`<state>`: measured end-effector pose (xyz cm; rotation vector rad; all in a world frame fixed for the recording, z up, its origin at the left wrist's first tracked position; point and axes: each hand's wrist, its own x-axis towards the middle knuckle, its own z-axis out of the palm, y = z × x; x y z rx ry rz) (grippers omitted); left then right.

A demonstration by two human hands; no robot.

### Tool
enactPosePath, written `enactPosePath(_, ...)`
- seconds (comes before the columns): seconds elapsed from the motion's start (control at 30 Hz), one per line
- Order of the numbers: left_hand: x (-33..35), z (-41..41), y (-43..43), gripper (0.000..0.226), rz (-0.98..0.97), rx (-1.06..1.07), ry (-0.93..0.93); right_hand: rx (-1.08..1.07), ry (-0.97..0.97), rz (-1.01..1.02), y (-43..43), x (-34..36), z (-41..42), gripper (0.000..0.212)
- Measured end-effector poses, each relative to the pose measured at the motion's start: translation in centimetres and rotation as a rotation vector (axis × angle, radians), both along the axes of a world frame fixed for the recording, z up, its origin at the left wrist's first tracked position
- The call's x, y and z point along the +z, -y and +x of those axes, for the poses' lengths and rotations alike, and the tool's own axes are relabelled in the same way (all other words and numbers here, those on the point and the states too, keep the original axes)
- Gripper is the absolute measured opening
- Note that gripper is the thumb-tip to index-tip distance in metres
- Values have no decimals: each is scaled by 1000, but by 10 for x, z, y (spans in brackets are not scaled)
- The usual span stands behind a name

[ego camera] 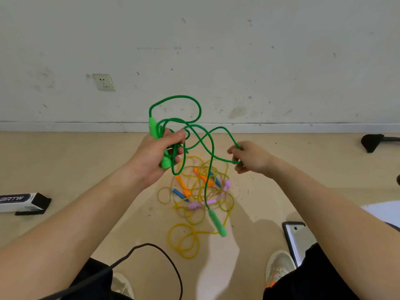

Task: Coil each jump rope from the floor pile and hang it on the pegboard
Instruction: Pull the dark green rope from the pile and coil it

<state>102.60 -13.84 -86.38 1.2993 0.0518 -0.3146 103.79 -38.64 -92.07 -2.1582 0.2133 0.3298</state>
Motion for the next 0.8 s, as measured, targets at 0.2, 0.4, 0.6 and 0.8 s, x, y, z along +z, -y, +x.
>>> enactPosePath(0.2, -4, 1, -1, 23, -58, -51, -88, 124, 332, -564, -14, -3, -8, 45)
enactPosePath(0.4, 2, 0, 2, 21, -72, -123, -85, 342, 316, -59, -46, 12, -14, 27)
enactPosePath(0.6, -13, 12, -12, 33, 479, -114, 129, 108, 207, 141, -39, 11, -13, 22)
enactPosePath(0.8, -45, 19, -20, 28, 1249, -406, 240, -51, 206, 391, -36, 13, -14, 16)
